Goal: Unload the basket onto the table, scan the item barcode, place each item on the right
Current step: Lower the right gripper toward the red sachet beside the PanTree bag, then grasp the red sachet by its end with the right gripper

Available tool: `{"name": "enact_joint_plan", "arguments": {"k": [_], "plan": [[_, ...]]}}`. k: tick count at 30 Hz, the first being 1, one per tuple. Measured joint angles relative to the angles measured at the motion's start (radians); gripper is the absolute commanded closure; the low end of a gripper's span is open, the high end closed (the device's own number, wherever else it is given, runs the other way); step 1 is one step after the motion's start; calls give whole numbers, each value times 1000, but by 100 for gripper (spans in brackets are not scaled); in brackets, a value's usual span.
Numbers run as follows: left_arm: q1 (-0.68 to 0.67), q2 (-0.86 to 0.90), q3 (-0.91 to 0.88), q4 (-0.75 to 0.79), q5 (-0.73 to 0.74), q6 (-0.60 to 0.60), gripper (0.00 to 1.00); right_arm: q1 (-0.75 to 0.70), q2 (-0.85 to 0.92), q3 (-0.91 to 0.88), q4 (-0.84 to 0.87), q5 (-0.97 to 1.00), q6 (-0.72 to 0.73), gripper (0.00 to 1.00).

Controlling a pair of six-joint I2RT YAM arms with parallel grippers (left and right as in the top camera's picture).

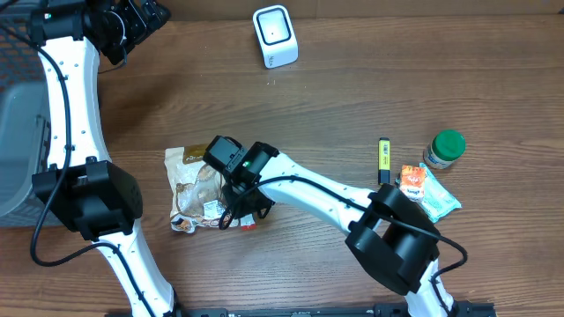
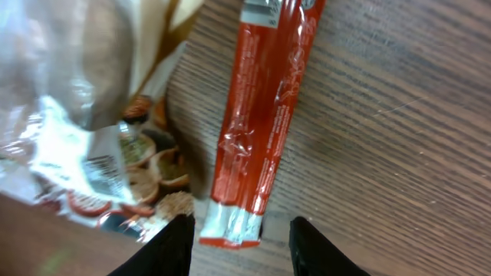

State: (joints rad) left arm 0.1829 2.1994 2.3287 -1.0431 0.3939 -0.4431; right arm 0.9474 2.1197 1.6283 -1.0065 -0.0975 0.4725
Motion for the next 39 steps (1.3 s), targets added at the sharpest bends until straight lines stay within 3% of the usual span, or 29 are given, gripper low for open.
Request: {"name": "enact_joint_plan", "arguments": {"k": [6, 10, 15, 21, 36, 39], "plan": [[0, 0, 0, 0, 0, 0, 0, 4, 72, -1, 0, 0, 26, 74], [0, 0, 0, 0, 0, 0, 0, -1, 72, -1, -2, -2, 41, 76], [0, 0, 0, 0, 0, 0, 0, -53, 72, 0, -66, -8, 44, 76], [0, 0, 0, 0, 0, 0, 0, -212, 72, 0, -167, 29, 21, 72], [0, 0, 0, 0, 0, 0, 0, -424, 74, 34, -191, 76, -78, 71], [0, 0, 0, 0, 0, 0, 0, -430, 74, 74, -199, 83, -111, 62]]}}
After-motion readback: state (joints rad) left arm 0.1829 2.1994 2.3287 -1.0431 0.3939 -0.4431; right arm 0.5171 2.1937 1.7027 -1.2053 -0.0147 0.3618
